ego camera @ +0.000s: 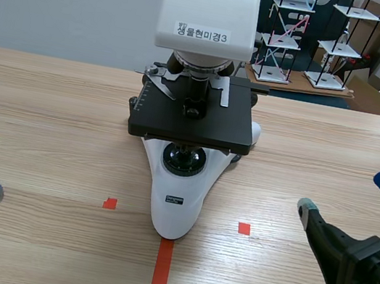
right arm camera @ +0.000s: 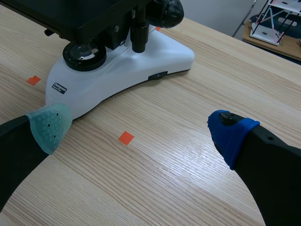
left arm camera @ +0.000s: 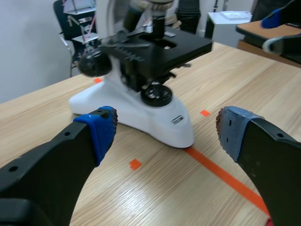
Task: Return to the home posture
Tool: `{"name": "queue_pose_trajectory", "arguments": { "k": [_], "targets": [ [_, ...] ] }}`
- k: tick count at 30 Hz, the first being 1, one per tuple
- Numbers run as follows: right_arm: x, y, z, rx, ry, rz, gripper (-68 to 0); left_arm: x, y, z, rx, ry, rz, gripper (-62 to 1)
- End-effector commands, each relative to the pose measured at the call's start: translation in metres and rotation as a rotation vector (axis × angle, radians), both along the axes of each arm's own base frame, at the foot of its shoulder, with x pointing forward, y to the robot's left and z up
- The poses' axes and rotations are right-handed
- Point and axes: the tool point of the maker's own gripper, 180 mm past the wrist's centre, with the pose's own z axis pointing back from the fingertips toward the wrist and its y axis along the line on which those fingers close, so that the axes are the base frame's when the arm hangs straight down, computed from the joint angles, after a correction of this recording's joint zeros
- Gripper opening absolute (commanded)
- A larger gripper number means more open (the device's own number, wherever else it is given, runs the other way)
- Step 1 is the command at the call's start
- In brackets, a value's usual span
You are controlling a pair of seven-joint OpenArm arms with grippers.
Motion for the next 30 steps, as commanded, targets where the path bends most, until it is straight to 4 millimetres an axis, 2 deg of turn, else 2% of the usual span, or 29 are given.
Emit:
{"name": "queue_pose_trajectory", "arguments": {
  "k": [1,6,8,13,17,20,25,30],
  "targets": [
    [0.002,0.001,0.008,0.01,-0.025,0.005,-3.3,0.001,0.0,0.004,-0.008,-0.005,0.029,-13.9],
    [0.002,0.001,0.008,0.01,-0.025,0.005,-3.3,-0.006,-0.015,0.015,-0.009,-0.005,0.022,-8.3],
    [0.002,0.001,0.008,0.01,-0.025,0.005,-3.3,-0.009,-0.018,0.017,-0.016,-0.001,0.017,-8.1],
    [0.002,0.001,0.008,0.01,-0.025,0.005,-3.3,-0.013,-0.021,0.009,0.016,0.049,0.011,-2.5],
    [0.002,0.001,0.008,0.01,-0.025,0.005,-3.3,-0.013,-0.022,0.011,0.02,0.044,0.008,-1.8],
    [0.002,0.001,0.008,0.01,-0.025,0.005,-3.3,-0.015,-0.025,0.017,0.042,0.027,-0.006,-1.5],
    [0.002,0.001,0.008,0.01,-0.025,0.005,-3.3,-0.009,-0.022,0.031,0.094,-0.042,0.051,-1.5],
    [0.002,0.001,0.008,0.01,-0.025,0.005,-3.3,-0.01,-0.024,0.028,0.139,-0.053,0.039,-1.5]
  ]
}}
